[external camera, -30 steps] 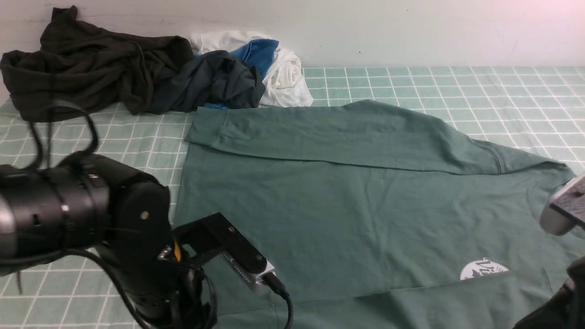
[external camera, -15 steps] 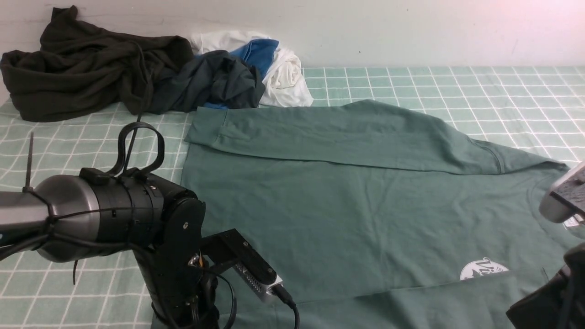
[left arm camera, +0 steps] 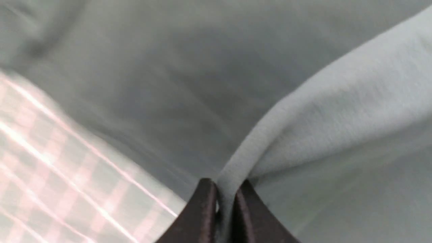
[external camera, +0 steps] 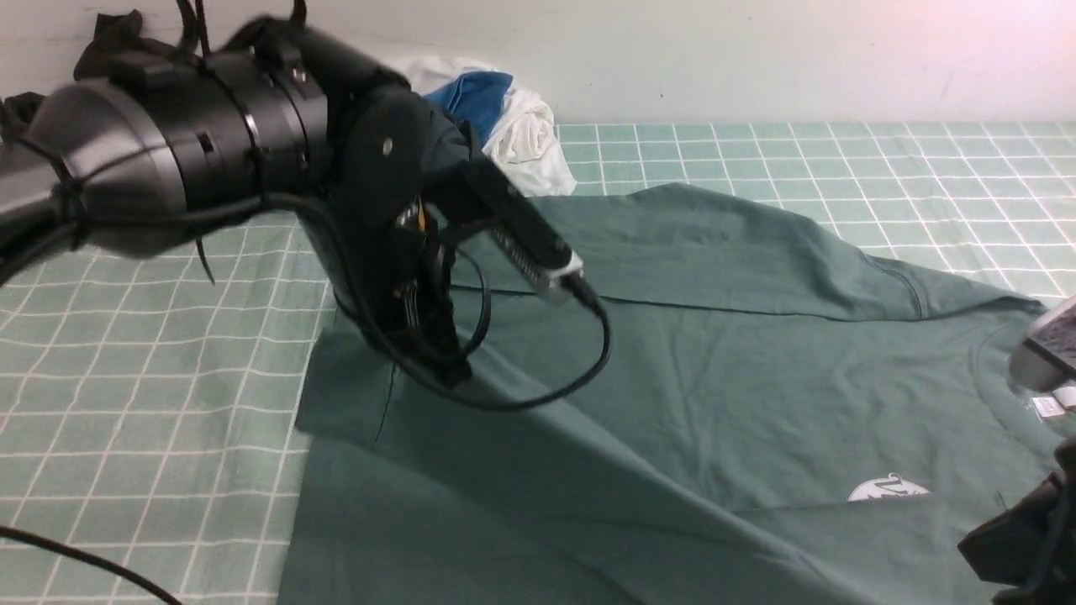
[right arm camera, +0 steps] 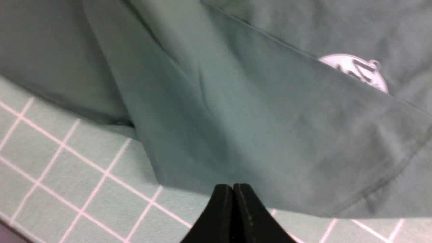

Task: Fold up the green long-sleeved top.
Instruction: Use the left arm to drag and place the cuff at the centered position on the left edge of the fabric

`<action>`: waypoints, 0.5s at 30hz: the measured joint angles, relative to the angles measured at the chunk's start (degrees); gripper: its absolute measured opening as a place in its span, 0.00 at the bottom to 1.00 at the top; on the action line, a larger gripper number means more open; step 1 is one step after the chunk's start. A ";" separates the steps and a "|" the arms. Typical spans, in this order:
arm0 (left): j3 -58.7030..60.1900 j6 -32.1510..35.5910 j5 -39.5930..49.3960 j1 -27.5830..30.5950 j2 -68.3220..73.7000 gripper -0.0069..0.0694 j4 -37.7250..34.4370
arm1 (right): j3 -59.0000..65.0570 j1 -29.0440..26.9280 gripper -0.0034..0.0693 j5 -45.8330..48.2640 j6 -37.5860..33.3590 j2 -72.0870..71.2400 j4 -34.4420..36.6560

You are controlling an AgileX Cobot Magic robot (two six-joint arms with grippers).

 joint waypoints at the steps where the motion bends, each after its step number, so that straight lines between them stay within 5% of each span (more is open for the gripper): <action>1: -1.59 0.00 0.54 0.11 0.42 0.13 0.22 | 0.00 0.00 0.03 0.00 0.86 0.00 -1.05; 9: -13.68 0.00 7.97 4.10 8.56 0.14 0.23 | 0.00 0.06 0.03 0.00 8.22 0.00 -7.36; 15: -13.83 0.00 5.74 7.22 16.81 0.14 0.23 | 0.00 0.06 0.03 0.00 8.59 0.00 -7.79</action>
